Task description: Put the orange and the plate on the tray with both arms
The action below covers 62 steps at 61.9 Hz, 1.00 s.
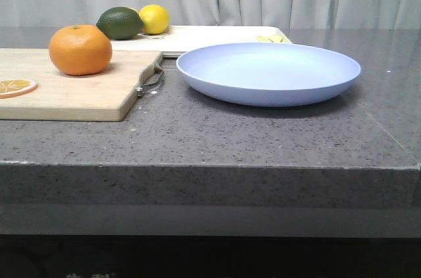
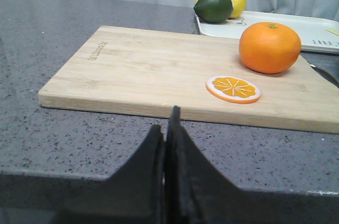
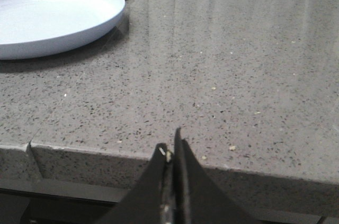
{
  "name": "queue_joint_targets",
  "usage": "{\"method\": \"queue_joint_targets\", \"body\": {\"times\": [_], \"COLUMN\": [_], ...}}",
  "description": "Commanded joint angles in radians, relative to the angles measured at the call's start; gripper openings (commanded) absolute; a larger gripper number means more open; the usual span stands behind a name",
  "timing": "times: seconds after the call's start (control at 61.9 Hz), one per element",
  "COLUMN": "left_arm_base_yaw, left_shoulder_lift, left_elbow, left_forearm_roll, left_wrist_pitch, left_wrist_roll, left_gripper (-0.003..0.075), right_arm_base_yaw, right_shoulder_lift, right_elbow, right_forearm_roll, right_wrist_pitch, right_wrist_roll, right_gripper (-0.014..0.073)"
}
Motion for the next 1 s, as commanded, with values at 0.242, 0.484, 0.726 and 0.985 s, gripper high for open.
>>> {"method": "queue_joint_targets", "body": {"times": [0.242,0.484,0.726,0.985], "left_arm_base_yaw": [0.003,0.003,0.007,0.007], "left_shoulder_lift": [-0.02,-0.02,-0.02,0.099], "left_elbow": [0.004,0.004,-0.006,-0.302], "left_forearm_roll": [-0.011,-0.006,0.047,0.038], "left_wrist_pitch": [-0.086,-0.128,-0.317,-0.117], "left_wrist_roll": [-0.008,-0.005,0.0,0.0], "left_gripper": [-0.0018,-0.0018,-0.0017,-0.0017], "right_arm_base_yaw": [0.0,0.0,0.0,0.0], "right_shoulder_lift": [-0.024,-0.024,-0.024,0.118], "right_elbow": [-0.004,-0.004,-0.086,-0.398], "right_forearm_roll": [0.005,0.046,0.048,0.048], "right_wrist_pitch": [-0.083,-0.149,-0.149,-0.002], "right_wrist_roll": [-0.009,-0.009,-0.009,-0.009], "right_gripper": [-0.0069,-0.0069,-0.0069,-0.006]}}
